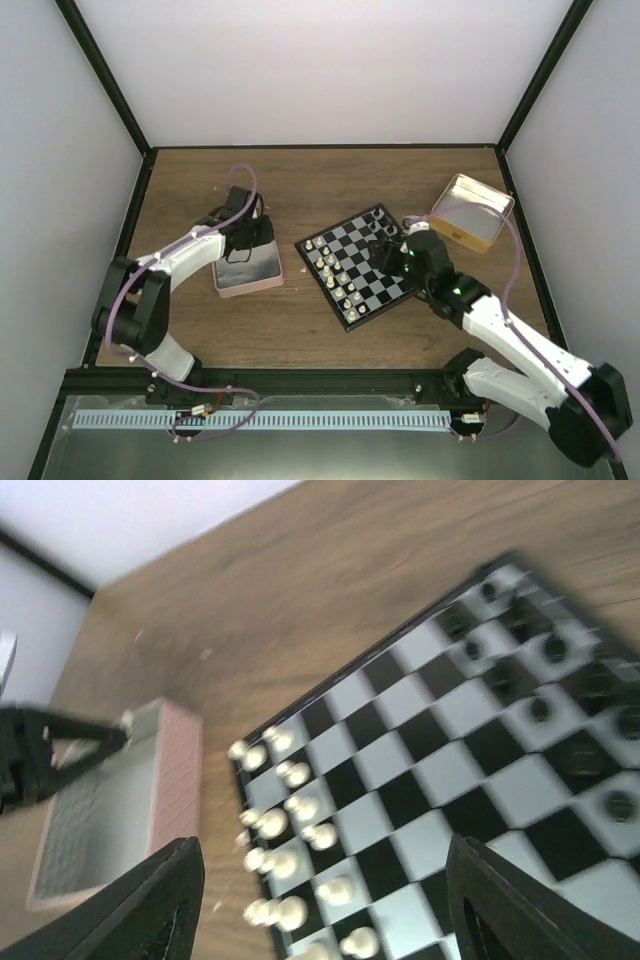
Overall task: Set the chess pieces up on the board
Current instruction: Pick up the chess piece from the storage box, then place the chess piece on the chessboard.
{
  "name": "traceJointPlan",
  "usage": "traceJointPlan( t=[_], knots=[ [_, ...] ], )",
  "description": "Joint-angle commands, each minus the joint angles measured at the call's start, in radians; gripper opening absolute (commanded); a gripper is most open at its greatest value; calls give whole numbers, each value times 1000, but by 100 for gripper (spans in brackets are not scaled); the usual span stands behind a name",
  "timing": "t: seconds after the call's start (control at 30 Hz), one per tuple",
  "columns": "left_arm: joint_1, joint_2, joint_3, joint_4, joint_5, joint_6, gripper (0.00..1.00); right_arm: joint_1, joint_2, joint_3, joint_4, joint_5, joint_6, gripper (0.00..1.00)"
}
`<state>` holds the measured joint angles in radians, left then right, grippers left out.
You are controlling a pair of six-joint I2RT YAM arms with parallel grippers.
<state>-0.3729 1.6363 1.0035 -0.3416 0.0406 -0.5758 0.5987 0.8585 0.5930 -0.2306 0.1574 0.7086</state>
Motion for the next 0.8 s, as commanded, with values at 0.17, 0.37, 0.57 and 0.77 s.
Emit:
traceJointPlan(
  t=[0.17,0.37,0.57,0.77],
  knots=[
    [-109,-235,-47,28,214,223,13,-3,285,265,102,-570,-178,71],
    [-209,-369,-55,75,286,362,14,-22,348,390,94,-678,-162,76],
    [-229,-450,-63,96,356,455,14,-26,380,496,15,-782,-197,69],
    [-239,-513,-73,97,423,534,14,-27,399,509,38,-904,-189,50]
  ],
)
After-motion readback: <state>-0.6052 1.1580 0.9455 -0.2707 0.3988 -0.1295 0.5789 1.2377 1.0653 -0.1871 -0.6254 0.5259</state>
